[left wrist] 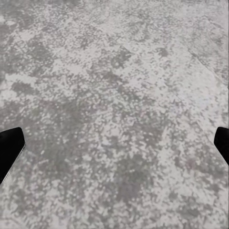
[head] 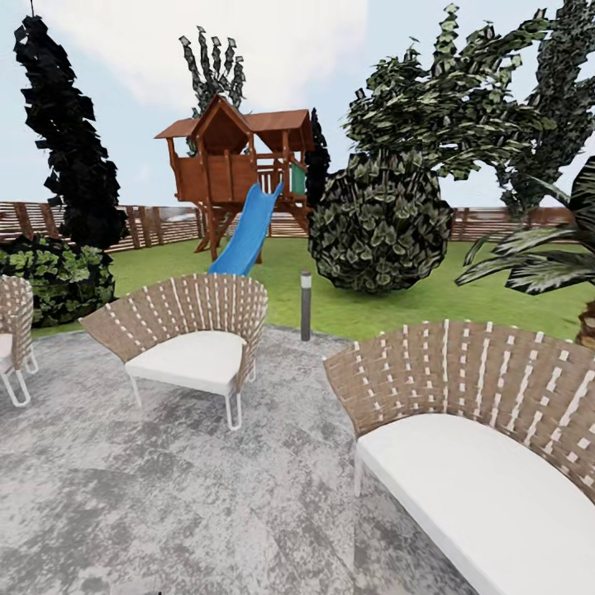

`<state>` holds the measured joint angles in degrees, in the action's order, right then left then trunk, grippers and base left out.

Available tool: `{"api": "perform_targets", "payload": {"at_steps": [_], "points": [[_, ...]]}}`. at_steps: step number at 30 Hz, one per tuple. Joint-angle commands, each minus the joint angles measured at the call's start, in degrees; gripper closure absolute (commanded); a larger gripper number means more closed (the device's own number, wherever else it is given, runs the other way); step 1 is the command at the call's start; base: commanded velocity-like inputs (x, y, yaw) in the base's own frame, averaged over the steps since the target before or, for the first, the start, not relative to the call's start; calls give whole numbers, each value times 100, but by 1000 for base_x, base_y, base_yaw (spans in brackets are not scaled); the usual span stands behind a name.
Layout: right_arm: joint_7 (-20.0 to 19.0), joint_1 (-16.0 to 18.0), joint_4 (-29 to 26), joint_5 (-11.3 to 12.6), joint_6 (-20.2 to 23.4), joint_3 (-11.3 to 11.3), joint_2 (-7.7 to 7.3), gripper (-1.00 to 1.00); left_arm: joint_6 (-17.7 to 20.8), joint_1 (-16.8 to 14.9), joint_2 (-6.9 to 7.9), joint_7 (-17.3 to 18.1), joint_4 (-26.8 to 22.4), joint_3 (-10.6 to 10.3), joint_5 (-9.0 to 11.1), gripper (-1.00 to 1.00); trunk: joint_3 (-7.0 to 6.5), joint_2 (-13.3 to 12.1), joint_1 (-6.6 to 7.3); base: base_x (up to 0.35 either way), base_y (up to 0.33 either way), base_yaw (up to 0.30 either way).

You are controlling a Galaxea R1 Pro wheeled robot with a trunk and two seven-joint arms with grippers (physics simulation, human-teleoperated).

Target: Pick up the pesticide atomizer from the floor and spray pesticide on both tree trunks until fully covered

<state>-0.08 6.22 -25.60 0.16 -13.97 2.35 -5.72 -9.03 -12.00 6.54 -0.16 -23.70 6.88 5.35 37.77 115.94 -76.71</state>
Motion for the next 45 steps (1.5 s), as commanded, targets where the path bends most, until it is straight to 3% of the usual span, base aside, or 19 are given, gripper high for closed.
{"api": "perform_targets", "payload": {"at_steps": [1, 18, 45], "points": [[-1, 2, 2, 1, -18, 10, 1, -100, -19, -5, 1, -2, 6, -11, 55, -100, 0, 2, -3, 338, 9, 208], [-1, 2, 2, 1, -18, 7, 1, -100, -20, -5, 0, -2, 6, -11, 55, -100, -99, 2, -3, 291, 1, 208], [-1, 2, -2, 1, -18, 2, 18, -100, -19, -5, -10, -2, -2, -11, 54, -100, -118, 2, -3, 29, 0, 271]]}}
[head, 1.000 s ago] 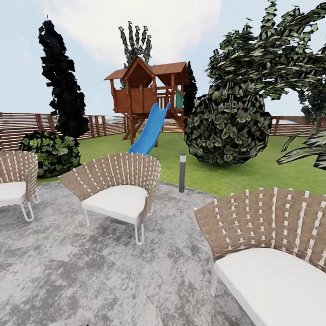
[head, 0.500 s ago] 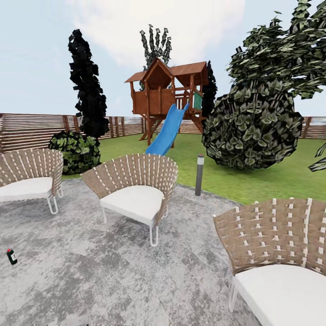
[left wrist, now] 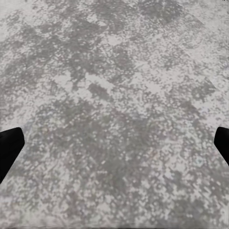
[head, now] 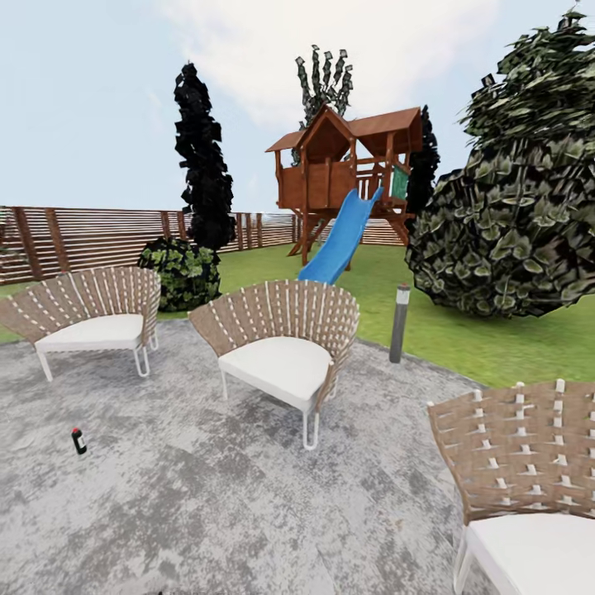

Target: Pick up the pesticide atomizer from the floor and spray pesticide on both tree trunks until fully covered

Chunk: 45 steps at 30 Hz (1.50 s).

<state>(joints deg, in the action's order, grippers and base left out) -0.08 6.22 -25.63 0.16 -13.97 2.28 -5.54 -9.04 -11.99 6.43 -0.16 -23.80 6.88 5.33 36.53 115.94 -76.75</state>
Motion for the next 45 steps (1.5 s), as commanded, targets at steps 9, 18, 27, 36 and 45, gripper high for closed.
{"api": "perform_targets", "payload": {"at_steps": [9, 18, 27, 36, 45], "points": [[-1, 2, 5, 2, -18, 9, 1, -100, -11, -5, 8, -2, 15, -11, 56, -100, 6, 3, 1, 11, 0, 278], [-7, 2, 6, -5, -18, 9, 4, -100, -10, -5, 9, -7, 15, -11, 56, -100, 12, 3, 1, 222, 75, 278], [-17, 2, 4, -7, -18, 3, 6, -100, -10, -5, 7, -7, 15, -11, 57, -100, 61, 3, 1, 283, 147, 232], [-25, 2, 8, -17, -18, -1, 2, -100, -19, -5, 2, -2, 15, -11, 56, -100, 105, 3, 1, 44, 32, 117], [-21, 2, 20, -40, -18, -6, 1, -100, -15, -5, -13, -2, 13, -11, 56, -100, 106, 3, 1, 1, 0, 3]]}}
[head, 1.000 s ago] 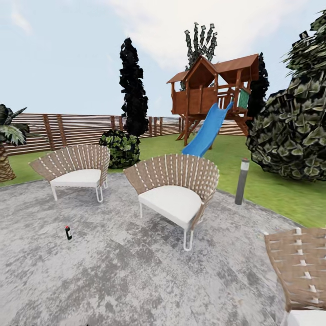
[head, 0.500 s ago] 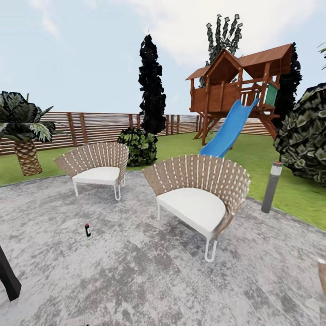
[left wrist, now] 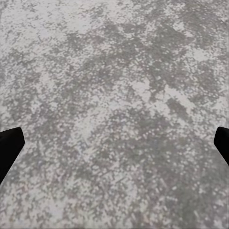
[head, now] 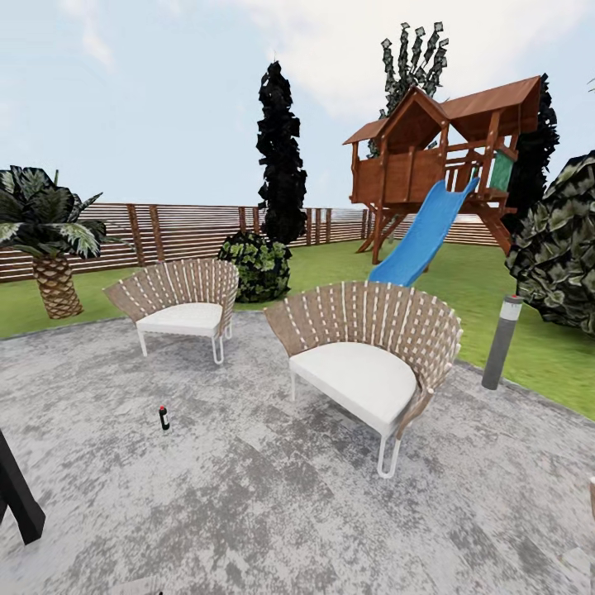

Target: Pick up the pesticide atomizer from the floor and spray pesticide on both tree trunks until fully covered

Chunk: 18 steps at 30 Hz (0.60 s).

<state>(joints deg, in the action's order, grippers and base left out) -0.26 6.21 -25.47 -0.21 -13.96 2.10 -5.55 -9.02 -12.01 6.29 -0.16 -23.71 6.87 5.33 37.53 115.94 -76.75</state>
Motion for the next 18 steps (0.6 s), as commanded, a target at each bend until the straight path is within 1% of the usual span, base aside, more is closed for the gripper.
{"api": "perform_targets", "payload": {"at_steps": [1, 9, 13, 18], "points": [[-2, 3, 1, -1, -19, 13, 1, -100, -16, -3, 0, -2, 3, -10, 56, -100, 6, 3, 1, 0, 0, 0], [4, 3, -35, 20, -19, 21, -1, -100, -12, -3, -20, -2, -2, -10, 57, -100, 23, 3, 1, 0, 0, 2], [29, 3, -30, 21, -19, 18, 10, -100, -17, -3, -34, 6, -2, -27, 56, -100, 57, 3, 1, 4, 0, 100], [25, 3, -28, 21, -19, 18, 10, -100, -20, -3, -33, 7, -2, -27, 56, -100, 102, 3, 1, 71, 0, 123]]}}
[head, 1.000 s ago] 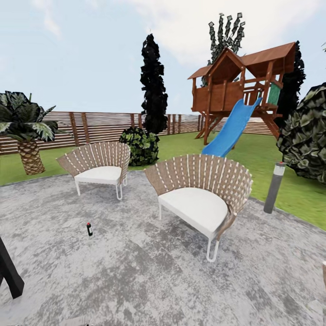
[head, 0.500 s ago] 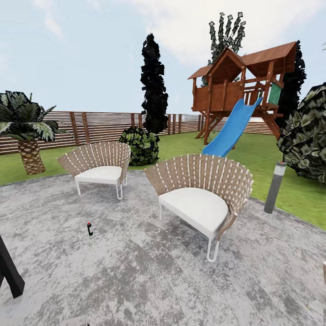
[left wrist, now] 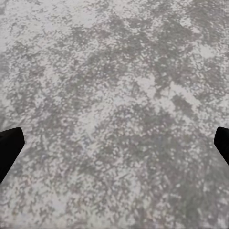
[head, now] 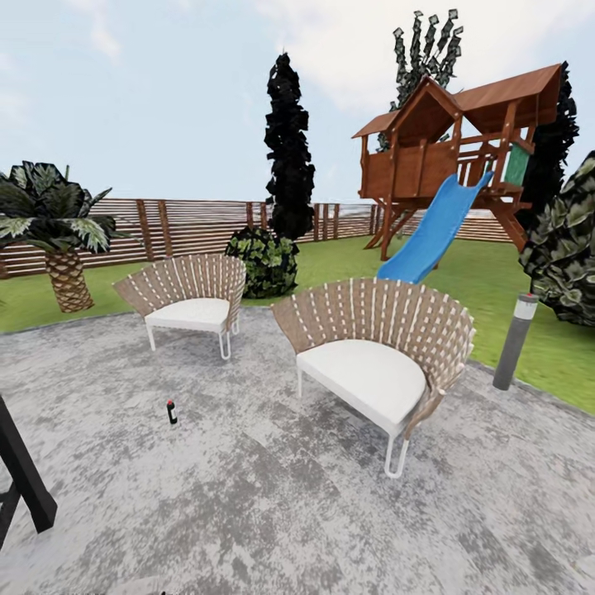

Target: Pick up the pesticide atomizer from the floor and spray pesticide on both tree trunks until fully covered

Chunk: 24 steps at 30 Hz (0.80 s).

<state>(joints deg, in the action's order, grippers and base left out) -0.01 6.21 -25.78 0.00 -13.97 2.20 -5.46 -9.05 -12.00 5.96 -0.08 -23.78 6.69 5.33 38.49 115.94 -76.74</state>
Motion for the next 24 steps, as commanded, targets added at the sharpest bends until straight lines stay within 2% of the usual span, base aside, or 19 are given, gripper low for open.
{"api": "perform_targets", "payload": {"at_steps": [1, 24], "points": [[3, 3, 3, 0, -18, 9, 1, -100, -18, -4, 1, -3, 5, -7, 57, -100, 15, 2, 0, 123, 0, 126], [10, 3, 3, 0, -18, 9, 1, -100, -18, -4, 21, -9, 9, 6, 70, -100, 211, 2, 0, 319, 0, 148]]}}
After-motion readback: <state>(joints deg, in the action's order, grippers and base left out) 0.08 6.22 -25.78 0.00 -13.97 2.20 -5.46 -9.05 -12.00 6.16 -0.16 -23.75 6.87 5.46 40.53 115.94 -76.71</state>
